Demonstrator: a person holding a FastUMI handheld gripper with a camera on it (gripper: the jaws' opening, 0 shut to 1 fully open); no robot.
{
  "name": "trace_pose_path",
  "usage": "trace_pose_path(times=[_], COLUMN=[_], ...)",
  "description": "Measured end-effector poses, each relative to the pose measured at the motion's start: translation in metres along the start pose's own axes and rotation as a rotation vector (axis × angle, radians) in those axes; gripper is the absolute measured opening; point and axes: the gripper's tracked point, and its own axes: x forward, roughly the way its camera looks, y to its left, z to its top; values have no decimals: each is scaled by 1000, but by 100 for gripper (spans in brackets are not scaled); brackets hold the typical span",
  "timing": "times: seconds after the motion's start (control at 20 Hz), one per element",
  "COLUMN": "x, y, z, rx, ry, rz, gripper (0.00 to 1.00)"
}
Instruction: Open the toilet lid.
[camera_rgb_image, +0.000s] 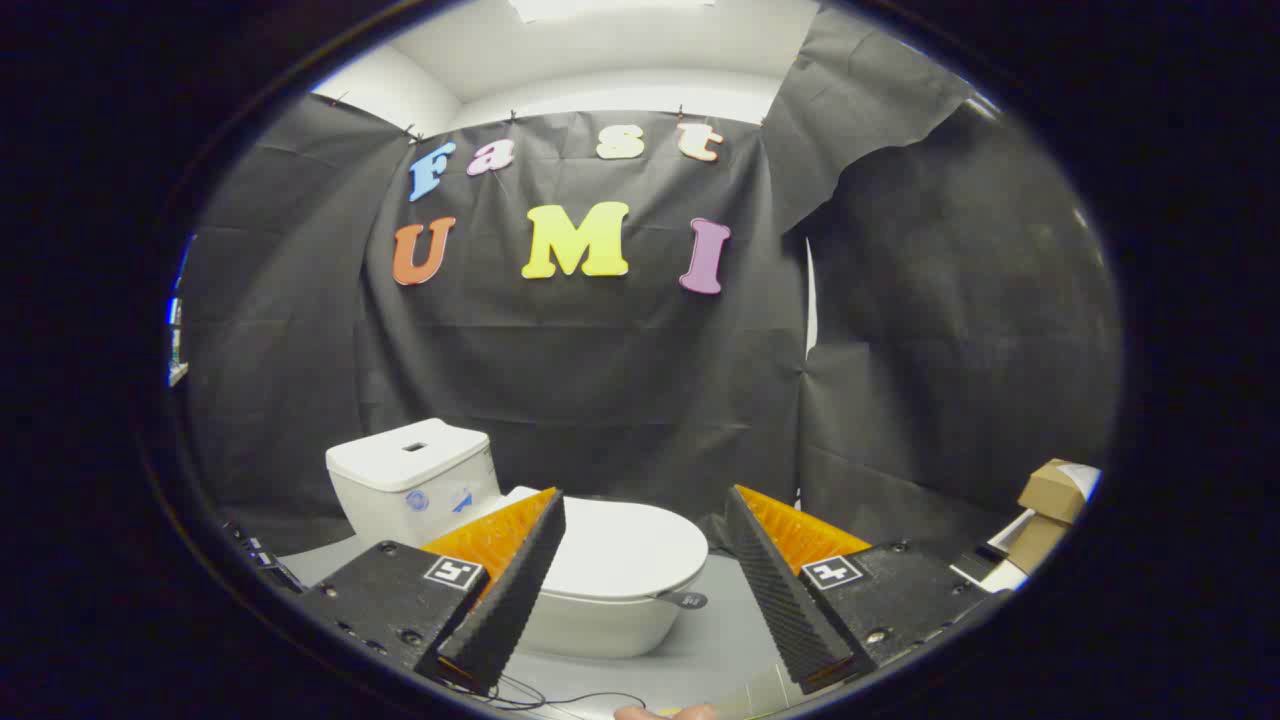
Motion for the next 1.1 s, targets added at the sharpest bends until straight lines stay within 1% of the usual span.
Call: trace_pose_path(times=[0.45, 0.7, 0.85, 1.0, 1.1], x=[-14, -23, -23, -15, -9], y=[6, 2, 3, -3, -11], z=[17, 23, 27, 28, 15], rx=[57, 53, 73, 93, 103], ry=[-14, -24, -26, -9, 43], rz=[0, -21, -15, -22, -42], gripper=[100, 100, 100, 100, 100])
